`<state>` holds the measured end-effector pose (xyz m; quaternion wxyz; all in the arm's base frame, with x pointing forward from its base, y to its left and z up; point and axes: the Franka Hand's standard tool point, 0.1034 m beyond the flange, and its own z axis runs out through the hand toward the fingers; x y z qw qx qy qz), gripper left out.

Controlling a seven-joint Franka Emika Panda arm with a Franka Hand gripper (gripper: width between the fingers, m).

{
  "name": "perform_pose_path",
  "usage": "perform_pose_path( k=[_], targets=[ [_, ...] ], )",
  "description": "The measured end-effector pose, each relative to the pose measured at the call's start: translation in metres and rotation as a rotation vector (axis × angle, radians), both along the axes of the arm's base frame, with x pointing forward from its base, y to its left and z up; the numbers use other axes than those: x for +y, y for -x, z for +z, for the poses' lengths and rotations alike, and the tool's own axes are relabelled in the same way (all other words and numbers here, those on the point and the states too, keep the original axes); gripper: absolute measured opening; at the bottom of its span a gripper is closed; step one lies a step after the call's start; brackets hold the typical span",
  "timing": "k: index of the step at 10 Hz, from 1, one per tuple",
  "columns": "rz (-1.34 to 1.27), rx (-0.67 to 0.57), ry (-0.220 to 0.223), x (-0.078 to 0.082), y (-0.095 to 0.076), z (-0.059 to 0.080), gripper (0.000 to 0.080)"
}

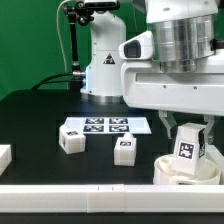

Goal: Assemble stool

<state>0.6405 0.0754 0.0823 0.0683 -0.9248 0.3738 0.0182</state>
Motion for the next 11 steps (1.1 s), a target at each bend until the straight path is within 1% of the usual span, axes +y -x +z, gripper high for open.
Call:
perform_pose_path(
  k=[3,5,9,11],
  targets=[
    [-0.036,0.005,-0.004,0.001,0.000,0.000,0.0340],
    [-0.188,0.028,-0.018,0.004,0.001,0.000,0.0340],
    [-0.696,0.062,-0.100,0.008,-0.003,-0.001,0.0340],
    [-0.904,0.082,-0.118,0.013,-0.002,-0.002,0.0340]
  ],
)
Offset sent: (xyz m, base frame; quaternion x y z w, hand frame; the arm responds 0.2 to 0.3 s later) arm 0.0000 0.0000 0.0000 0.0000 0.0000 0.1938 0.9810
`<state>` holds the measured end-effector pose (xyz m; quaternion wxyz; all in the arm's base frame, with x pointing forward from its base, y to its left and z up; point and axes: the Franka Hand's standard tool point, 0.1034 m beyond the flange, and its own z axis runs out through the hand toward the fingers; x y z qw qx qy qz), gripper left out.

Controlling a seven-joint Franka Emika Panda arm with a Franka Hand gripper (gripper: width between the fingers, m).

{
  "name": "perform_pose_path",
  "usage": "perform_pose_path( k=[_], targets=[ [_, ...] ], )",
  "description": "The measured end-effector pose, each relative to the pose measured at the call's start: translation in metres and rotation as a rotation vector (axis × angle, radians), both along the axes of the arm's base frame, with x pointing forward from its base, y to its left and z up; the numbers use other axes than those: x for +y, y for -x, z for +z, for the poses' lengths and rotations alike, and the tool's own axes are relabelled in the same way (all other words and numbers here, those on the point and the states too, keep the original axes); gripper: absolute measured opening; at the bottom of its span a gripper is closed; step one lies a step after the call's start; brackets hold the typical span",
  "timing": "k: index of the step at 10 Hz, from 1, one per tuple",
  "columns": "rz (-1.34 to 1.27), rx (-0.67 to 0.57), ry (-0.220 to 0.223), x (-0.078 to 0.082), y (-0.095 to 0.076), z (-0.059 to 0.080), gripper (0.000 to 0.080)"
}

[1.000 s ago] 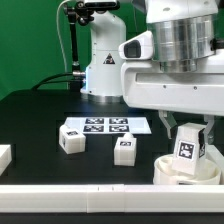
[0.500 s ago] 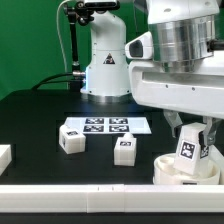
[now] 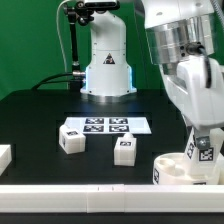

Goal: Assemble stool

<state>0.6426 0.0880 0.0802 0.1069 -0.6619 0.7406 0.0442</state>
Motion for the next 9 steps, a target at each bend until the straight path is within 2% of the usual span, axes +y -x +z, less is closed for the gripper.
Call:
perform_pose_path(
  k=[5,9],
  targets=[
    [-0.264,0.052,-0.064,0.013,0.001,-0.001,0.0340],
    [-0.494,0.094,-0.113,0.016,0.002,-0.001,0.0340]
  ],
)
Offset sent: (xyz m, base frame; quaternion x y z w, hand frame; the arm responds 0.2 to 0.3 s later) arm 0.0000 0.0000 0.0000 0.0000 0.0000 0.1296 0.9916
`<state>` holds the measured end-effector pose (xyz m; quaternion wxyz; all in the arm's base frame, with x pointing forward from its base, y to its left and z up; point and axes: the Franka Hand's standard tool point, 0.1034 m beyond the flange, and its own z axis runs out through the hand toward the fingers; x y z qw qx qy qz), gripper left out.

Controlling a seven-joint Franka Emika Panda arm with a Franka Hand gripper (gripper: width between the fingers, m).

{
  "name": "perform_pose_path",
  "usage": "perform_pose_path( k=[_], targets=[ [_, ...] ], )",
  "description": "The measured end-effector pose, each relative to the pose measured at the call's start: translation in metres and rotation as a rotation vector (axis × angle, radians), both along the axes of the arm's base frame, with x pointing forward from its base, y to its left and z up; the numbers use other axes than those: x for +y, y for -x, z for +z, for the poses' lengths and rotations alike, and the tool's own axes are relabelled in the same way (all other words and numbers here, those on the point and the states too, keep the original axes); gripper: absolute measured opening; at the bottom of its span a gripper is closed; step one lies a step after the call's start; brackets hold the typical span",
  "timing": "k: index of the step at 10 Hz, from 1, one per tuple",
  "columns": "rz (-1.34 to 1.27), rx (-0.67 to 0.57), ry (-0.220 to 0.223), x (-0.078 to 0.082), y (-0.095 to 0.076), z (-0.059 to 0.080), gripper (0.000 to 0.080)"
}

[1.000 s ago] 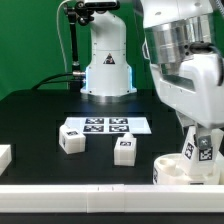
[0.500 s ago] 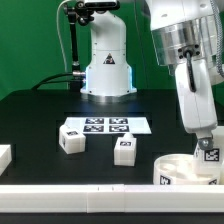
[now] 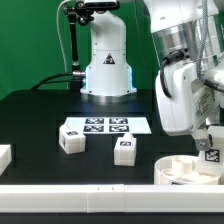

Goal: Assemble stool

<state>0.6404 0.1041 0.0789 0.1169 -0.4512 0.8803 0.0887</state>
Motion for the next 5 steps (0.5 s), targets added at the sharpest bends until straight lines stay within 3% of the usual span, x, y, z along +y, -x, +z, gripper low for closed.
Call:
perform_pose_path(
  k=[5],
  targets=[
    [-0.090,-0.010,-0.006,0.0055,0.0028,-0.0001,0.0340]
  ],
)
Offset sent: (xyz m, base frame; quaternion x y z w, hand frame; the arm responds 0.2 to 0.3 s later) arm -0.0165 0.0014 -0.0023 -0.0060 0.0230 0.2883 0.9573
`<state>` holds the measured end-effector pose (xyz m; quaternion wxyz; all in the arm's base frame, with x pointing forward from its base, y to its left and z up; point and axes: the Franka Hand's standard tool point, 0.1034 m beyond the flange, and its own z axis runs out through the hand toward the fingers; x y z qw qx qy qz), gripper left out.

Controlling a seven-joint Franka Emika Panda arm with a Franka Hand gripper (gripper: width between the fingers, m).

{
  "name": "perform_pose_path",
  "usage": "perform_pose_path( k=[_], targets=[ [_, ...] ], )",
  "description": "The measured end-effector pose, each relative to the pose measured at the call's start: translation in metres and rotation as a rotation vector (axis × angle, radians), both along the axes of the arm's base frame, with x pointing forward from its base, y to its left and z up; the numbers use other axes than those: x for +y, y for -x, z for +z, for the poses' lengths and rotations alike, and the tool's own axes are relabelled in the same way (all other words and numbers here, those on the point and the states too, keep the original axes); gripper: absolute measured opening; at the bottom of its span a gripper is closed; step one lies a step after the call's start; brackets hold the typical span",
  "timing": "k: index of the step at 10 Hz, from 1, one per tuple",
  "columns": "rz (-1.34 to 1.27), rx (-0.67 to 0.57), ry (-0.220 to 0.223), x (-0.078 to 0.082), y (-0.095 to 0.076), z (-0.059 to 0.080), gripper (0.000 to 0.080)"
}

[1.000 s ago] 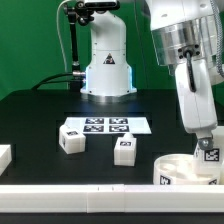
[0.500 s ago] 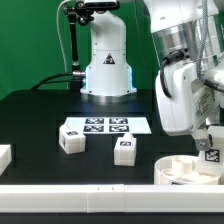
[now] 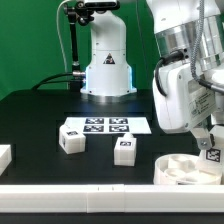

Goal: Assemble stool

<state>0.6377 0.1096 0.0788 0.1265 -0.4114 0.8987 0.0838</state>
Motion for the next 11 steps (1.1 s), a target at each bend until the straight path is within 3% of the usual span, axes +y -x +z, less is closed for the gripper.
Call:
perform_pose_path(
  k=[2,3,4,7,11],
  targets=[
    [0.036,-0.012,0.006,0.000,0.000,0.000,0.0340],
    [0.068,-0.017,0.010,0.000,0.000,0.001,0.0407],
    [0.121,-0.028,0.008,0.001,0.000,0.007,0.0579],
    [0.304,-0.107,0.034,0.002,-0.007,0.027,0.0635],
    [0.535,-0.167,0.078,0.001,-0.006,0.023,0.0648]
  ],
)
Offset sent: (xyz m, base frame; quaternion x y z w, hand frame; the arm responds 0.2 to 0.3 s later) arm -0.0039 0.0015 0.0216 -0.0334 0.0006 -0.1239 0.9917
